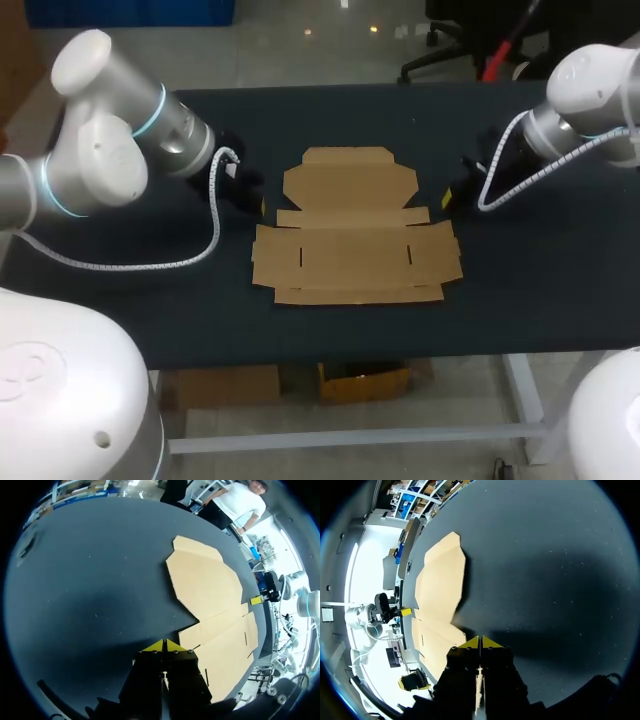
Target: Assemble the packaging by folding the flat box into shape, placing the metal phone stand inside, and closing the box properly
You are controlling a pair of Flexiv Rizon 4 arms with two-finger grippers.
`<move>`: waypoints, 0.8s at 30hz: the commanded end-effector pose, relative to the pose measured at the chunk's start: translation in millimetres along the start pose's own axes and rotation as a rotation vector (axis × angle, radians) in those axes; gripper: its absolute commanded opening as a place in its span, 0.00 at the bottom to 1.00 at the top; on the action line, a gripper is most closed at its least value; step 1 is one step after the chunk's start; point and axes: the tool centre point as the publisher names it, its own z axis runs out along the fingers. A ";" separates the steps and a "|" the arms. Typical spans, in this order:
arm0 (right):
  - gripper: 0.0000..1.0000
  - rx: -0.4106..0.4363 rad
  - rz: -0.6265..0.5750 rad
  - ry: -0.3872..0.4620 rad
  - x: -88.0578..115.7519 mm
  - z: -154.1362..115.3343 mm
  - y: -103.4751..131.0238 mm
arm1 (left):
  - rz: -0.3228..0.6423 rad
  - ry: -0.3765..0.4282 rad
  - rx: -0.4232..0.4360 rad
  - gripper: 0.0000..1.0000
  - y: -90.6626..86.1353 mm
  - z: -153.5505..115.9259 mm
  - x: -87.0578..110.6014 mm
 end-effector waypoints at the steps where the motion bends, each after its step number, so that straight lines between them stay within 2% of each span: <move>1: 0.00 0.005 -0.004 0.004 -2.9 3.3 1.3 | 0.000 0.010 0.004 0.00 2.6 3.6 -2.5; 11: 0.00 -0.001 -0.065 0.002 1.7 10.4 2.6 | 0.012 0.017 -0.010 0.00 0.0 7.5 -0.2; 24: 0.00 0.005 -0.088 0.013 3.3 16.1 1.8 | 0.021 0.015 -0.031 0.00 -1.2 13.3 2.6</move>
